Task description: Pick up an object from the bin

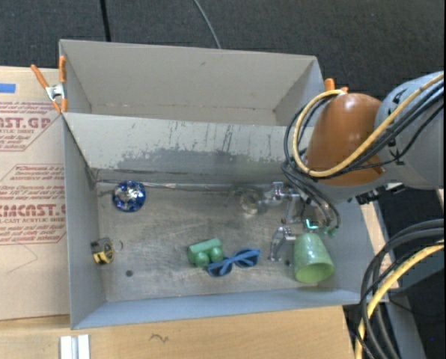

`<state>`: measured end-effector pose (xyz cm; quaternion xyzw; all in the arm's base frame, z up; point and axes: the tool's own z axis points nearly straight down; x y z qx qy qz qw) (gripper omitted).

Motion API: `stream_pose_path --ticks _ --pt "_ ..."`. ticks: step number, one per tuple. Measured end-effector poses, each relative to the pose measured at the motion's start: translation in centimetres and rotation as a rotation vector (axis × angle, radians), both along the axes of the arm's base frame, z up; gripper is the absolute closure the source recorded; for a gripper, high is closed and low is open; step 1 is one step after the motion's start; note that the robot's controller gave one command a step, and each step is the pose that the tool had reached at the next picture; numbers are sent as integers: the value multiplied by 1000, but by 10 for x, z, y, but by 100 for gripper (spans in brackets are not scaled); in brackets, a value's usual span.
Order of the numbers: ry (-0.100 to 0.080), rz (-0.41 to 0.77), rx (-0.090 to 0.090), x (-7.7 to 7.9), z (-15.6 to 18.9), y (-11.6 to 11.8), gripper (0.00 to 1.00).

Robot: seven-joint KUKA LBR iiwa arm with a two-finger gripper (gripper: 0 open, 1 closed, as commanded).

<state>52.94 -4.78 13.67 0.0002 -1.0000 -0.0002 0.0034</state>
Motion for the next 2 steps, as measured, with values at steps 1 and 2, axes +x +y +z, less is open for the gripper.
stream_pose_path --ticks 1,2 --pt "-6 33 1 -24 -64 11 0" --pt "-12 163 0 -32 -65 83 0"
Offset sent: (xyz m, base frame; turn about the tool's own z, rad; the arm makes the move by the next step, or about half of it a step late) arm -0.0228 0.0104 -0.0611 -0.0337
